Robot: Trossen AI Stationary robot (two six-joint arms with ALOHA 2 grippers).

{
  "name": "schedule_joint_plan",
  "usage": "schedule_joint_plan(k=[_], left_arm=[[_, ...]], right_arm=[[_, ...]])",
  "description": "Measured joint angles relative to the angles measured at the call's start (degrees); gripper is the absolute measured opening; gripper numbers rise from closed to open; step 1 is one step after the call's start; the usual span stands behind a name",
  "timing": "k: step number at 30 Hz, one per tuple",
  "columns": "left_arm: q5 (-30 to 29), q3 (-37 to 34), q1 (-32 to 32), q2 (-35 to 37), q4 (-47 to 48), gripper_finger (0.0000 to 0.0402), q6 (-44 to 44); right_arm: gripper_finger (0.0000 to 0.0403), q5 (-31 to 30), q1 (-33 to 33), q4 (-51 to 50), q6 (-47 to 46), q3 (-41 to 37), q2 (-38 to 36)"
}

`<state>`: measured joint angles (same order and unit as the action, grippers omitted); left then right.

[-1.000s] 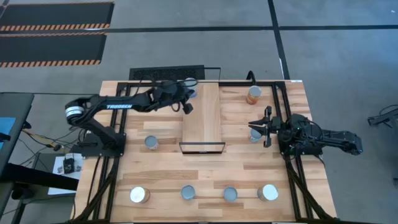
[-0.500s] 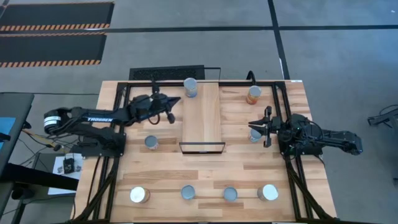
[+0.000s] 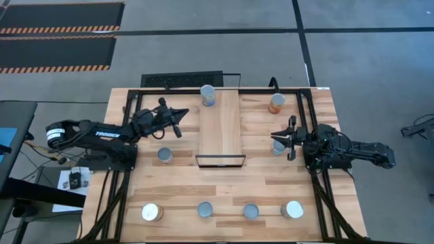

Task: Pick and place cans onto a shelf
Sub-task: Put the top canned corn on the shelf

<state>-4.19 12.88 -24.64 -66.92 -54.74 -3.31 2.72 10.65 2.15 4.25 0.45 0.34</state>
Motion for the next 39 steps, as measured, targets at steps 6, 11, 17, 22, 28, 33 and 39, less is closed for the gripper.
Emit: schedule_joint_plan(k=[6, 11, 17, 22, 28, 33, 39], left_arm=[[9.28, -3.99, -5.46, 0.00, -9.48, 0.0000, 1.69], [11.49, -4.56, -7.16, 0.00, -10.86, 0.0000, 0.99], [13.44, -4.54, -7.23, -0.01, -10.87, 0.0000, 0.11], [16.15, -4.54, -7.23, -0.01, -10.77, 0.0000, 2.25], [17.49, -4.69, -7.30, 2.07, -9.46, 0.0000, 2.93], [18.36, -4.76, -8.75, 5.45, -5.86, 0.0000, 2.01], [22.50, -4.78, -10.12, 8.79, -0.58, 0.0000, 0.87]], right_arm=[[0.0075, 0.41, -0.17, 0.50, -0.98, 0.00, 0.00], [0.0075, 0.57, -0.14, 0.61, -6.17, 0.00, 0.00], [0.0075, -0.36, 0.15, 2.01, -7.44, 0.00, 0.02], [0.0059, -1.79, 1.02, 3.38, -7.09, 0.10, 0.00], [0.0010, -8.97, 1.94, 1.73, -5.26, 1.87, 2.85], [0.0014, -11.93, 3.80, -0.28, -7.16, 4.09, 7.98], [0.0007, -15.40, 7.23, -4.91, -7.55, 9.79, 16.19]])
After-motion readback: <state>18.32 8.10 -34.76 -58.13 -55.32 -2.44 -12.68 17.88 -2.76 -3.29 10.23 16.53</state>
